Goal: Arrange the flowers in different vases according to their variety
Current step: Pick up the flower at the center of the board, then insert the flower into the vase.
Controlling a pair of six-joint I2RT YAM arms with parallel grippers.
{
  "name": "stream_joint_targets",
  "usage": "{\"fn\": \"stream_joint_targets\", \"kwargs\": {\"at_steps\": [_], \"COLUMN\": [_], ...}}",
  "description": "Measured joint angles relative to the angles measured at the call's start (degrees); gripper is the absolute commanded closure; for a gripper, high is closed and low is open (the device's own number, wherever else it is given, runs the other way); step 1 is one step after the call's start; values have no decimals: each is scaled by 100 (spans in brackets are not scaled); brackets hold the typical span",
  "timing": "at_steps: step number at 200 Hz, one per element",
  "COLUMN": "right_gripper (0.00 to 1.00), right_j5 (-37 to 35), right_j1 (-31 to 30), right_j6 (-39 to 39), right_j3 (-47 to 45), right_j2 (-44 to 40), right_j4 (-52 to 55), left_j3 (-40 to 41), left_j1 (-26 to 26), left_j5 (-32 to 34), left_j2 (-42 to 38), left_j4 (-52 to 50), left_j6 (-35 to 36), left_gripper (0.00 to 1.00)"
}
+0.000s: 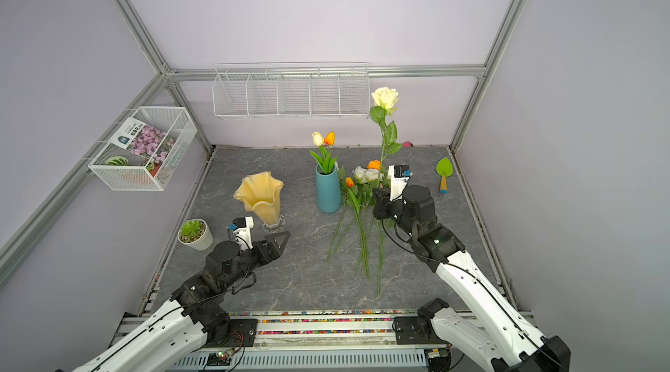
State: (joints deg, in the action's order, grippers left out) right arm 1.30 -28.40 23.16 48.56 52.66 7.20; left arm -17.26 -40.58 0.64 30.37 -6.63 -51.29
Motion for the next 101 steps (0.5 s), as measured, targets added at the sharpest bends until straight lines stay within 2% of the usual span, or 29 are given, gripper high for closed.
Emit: {"fn": "stream_joint_targets", "kwargs": {"at_steps": [20, 48, 101], "right_gripper": [100, 100, 100], "right_j5": [4, -24, -221], "right_j1": [-538, -1261, -2210], "right_j6": [-212, -435, -857], "right_j3": [269, 1062, 3141], "right_j2": [94, 697, 2839], "right_j4": [-376, -968, -2514], "left_j3": [0, 76, 260], "left_j1": [0, 0, 0], "left_j5": [87, 192, 393], "left_j2": [-199, -479, -1248], "left_j4": [-136, -269, -664], "left_j6": [-2, -22, -103], "left_gripper": [0, 0, 3]}}
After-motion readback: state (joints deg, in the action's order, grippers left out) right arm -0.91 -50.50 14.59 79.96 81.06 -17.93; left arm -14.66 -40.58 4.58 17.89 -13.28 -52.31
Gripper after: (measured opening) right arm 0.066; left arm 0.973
